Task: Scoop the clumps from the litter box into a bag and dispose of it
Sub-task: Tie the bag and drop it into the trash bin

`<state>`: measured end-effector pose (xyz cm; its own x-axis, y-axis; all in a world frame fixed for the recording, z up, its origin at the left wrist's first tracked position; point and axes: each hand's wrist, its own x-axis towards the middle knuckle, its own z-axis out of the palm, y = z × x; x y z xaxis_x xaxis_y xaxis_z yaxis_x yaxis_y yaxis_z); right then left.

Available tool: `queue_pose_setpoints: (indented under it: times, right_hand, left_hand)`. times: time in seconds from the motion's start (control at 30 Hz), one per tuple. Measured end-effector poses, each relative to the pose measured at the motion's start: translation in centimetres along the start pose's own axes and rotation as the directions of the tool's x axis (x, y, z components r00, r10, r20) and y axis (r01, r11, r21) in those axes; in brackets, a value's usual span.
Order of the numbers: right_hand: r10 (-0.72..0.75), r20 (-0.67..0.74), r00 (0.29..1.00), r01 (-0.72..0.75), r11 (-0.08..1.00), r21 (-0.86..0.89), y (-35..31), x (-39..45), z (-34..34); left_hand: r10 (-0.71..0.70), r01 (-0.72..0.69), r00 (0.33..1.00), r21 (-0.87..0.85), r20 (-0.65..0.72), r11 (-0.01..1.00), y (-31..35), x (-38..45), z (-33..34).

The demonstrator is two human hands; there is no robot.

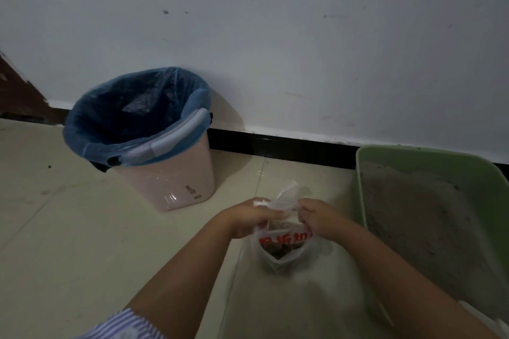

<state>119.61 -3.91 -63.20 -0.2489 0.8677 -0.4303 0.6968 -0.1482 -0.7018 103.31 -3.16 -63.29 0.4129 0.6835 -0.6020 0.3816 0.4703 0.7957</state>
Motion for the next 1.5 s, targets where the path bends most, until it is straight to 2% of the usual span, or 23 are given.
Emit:
queue_pose_setpoints:
  times: [0.07, 0.17, 0.23, 0.3, 0.4, 0.47, 0.6, 0.63, 0.7, 0.8, 0.87, 0.9, 0.97, 1.0, 1.03, 1.07, 1.13, 1.23, 1.33, 1.4, 1.47, 1.5]
  right_hand:
    - [-0.023, 0.055, 0.998, 0.027, 0.997, -0.075, 0.7, -0.2, 0.4]
    - [-0.051, 0.126, 0.991, 0.064, 0.993, -0.095, 1.6, -0.2, 1.3]
    - [-0.057, 0.174, 0.983, 0.077, 0.991, -0.108, 1.5, -0.3, 1.5]
    - [-0.050, 0.202, 0.978, 0.070, 0.993, -0.093, 1.5, -0.2, 1.3]
    - [-0.004, 0.215, 0.977, 0.013, 0.999, -0.041, 1.6, -0.1, 0.6]
    - [0.040, 0.192, 0.981, -0.046, 0.999, 0.027, 1.5, 0.0, 0.1]
    - [0.084, 0.075, 0.994, -0.093, 0.986, 0.139, 1.2, 0.5, -0.3]
    - [0.093, 0.041, 0.995, -0.099, 0.978, 0.184, 1.2, 0.6, -0.3]
    - [0.098, -0.021, 0.995, -0.090, 0.965, 0.246, 1.3, 0.9, -0.7]
    - [0.048, -0.070, 0.996, -0.026, 0.958, 0.286, 1.0, 0.7, -1.7]
    - [-0.006, -0.048, 0.999, 0.023, 0.937, 0.349, 0.5, 0.2, -2.1]
    - [-0.037, -0.036, 0.999, 0.047, 0.930, 0.364, 0.2, 0.0, -2.1]
    - [-0.070, -0.019, 0.997, 0.072, 0.931, 0.357, -0.2, -0.2, -2.0]
    - [-0.060, -0.017, 0.998, 0.062, 0.935, 0.350, -0.4, -0.3, -1.8]
    - [-0.033, -0.021, 0.999, 0.038, 0.940, 0.338, -0.4, -0.2, -1.7]
    - [0.005, -0.030, 1.000, 0.005, 0.945, 0.327, -0.4, -0.1, -1.6]
    - [0.088, -0.064, 0.994, -0.057, 0.920, 0.388, -0.3, 0.2, -1.4]
    - [0.175, -0.110, 0.979, -0.081, 0.816, 0.572, 0.1, 0.6, -1.5]
    - [0.119, -0.138, 0.983, -0.001, 0.761, 0.649, 0.3, 0.6, -1.8]
    - [0.071, -0.157, 0.985, 0.040, 0.791, 0.610, 0.4, 0.4, -2.0]
    - [0.058, -0.188, 0.980, 0.068, 0.796, 0.601, 0.6, 0.5, -2.2]
    - [0.064, -0.200, 0.978, 0.082, 0.760, 0.645, 0.6, 0.7, -2.3]
  left_hand:
    - [0.059, -0.059, 0.998, 0.019, 0.032, 0.998, -0.9, 0.2, 0.1]
    - [0.060, -0.076, 0.984, -0.091, -0.165, 0.993, -0.8, 0.9, 0.4]
    - [0.064, -0.085, 0.968, -0.076, -0.242, 0.994, -0.7, 1.6, 0.2]
    - [0.118, -0.139, 0.963, -0.073, -0.241, 0.988, -0.4, 1.7, 0.1]
    - [0.140, -0.159, 0.986, -0.238, -0.095, 0.958, 0.1, 1.2, -0.1]
    - [0.146, -0.142, 0.989, -0.156, 0.012, 0.978, 0.1, 1.1, -0.6]
    - [0.138, -0.153, 0.982, 0.115, 0.129, 0.981, 0.6, 0.5, -0.7]
    - [0.152, -0.169, 0.982, 0.157, 0.112, 0.973, 0.7, 0.4, -0.6]
    - [0.212, -0.199, 0.977, 0.233, -0.032, 0.952, 0.9, 0.6, -0.4]
    - [0.371, -0.220, 0.882, 0.444, -0.289, 0.869, 1.0, 1.1, 0.0]
    - [0.488, -0.150, 0.763, 0.619, -0.424, 0.771, 1.2, 1.2, 0.2]
    - [0.540, -0.133, 0.689, 0.648, -0.484, 0.750, 1.3, 1.2, 0.2]
    - [0.594, -0.172, 0.552, 0.617, -0.585, 0.768, 1.4, 1.4, 0.2]
    - [0.595, -0.219, 0.501, 0.573, -0.628, 0.790, 1.6, 1.5, 0.2]
    - [0.570, -0.271, 0.481, 0.506, -0.666, 0.819, 1.7, 1.6, 0.3]
    - [0.528, -0.318, 0.496, 0.422, -0.689, 0.849, 1.9, 1.6, 0.3]
    - [0.461, -0.369, 0.587, 0.287, -0.666, 0.884, 2.3, 1.6, 0.4]
    - [0.506, -0.363, 0.663, 0.355, -0.551, 0.862, 2.6, 1.4, 0.4]
    - [0.580, -0.375, 0.652, 0.457, -0.488, 0.806, 2.6, 0.9, 0.6]
    - [0.609, -0.366, 0.623, 0.506, -0.491, 0.781, 2.6, 0.8, 0.6]
    - [0.636, -0.331, 0.606, 0.575, -0.478, 0.748, 2.3, 0.8, 0.4]
    - [0.650, -0.292, 0.604, 0.632, -0.461, 0.718, 2.2, 0.9, 0.2]
